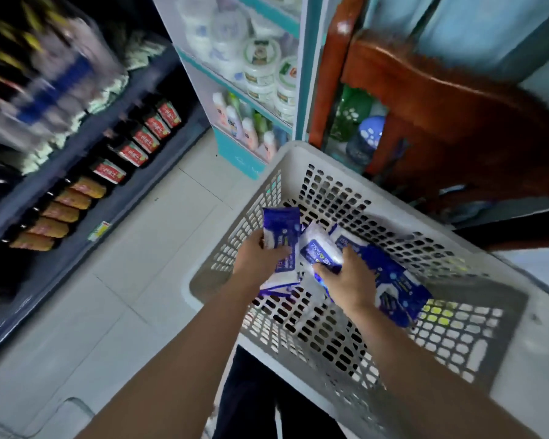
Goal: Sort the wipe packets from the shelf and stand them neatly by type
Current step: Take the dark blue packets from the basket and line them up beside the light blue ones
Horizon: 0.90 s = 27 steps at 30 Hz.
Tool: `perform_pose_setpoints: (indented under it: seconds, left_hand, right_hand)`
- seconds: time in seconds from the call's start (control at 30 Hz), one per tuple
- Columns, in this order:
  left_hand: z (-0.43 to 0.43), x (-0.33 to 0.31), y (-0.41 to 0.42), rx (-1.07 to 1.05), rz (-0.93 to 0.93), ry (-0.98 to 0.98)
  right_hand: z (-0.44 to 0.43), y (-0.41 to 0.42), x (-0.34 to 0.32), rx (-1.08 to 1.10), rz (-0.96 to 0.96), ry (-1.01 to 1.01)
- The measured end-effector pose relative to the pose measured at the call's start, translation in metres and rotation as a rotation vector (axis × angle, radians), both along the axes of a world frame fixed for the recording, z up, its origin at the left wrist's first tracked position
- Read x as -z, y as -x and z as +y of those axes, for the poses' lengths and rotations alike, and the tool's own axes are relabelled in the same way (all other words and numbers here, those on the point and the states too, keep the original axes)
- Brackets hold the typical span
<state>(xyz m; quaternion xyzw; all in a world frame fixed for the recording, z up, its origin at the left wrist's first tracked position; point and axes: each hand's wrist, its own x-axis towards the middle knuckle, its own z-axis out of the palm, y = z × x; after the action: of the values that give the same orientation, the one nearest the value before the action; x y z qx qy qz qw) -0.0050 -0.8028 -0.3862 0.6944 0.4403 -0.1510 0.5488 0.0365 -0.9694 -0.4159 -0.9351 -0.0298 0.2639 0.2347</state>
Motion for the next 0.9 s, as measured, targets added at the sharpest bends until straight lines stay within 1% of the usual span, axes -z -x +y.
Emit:
perform_pose_setpoints:
  seconds: [0.07, 0.13, 0.2, 0.27, 0.33, 0.4, 0.5, 0.6, 0.77, 0.9]
  left_hand:
    - [0.007, -0.029, 0.008, -0.204, -0.105, 0.114]
    - [0.017, -0.060, 0.021, -0.365, -0.234, 0.215]
    - [0.030, -0.089, 0.033, -0.484, -0.346, 0.317]
    - [0.048, -0.116, 0.047, -0.593, -0.420, 0.465]
    - [0.072, -0.138, 0.063, -0.620, -0.453, 0.535]
    - [0.098, -0.158, 0.080, -0.590, -0.487, 0.506]
    - [0.143, -0.190, 0.111, -0.533, -0.568, 0.407]
    - [0.194, -0.220, 0.143, -0.520, -0.628, 0.309]
    - [0.282, -0.265, 0.188, -0.603, -0.654, 0.071]
    - [0.354, -0.295, 0.214, -0.621, -0.706, -0.087]
  right_hand:
    - [0.009, 0.008, -0.027, 0.072, -0.044, -0.135]
    - [0.021, 0.016, -0.054, 0.091, -0.106, -0.251]
    - [0.038, 0.020, -0.081, 0.075, -0.162, -0.345]
    - [0.060, 0.025, -0.110, 0.031, -0.221, -0.418]
    - [0.085, 0.030, -0.136, -0.017, -0.257, -0.502]
    - [0.113, 0.037, -0.156, -0.067, -0.265, -0.557]
    - [0.158, 0.048, -0.183, -0.133, -0.283, -0.614]
    - [0.211, 0.063, -0.208, -0.199, -0.324, -0.660]
    - [0.307, 0.082, -0.243, -0.279, -0.380, -0.722]
    - [0.383, 0.092, -0.271, -0.347, -0.440, -0.783]
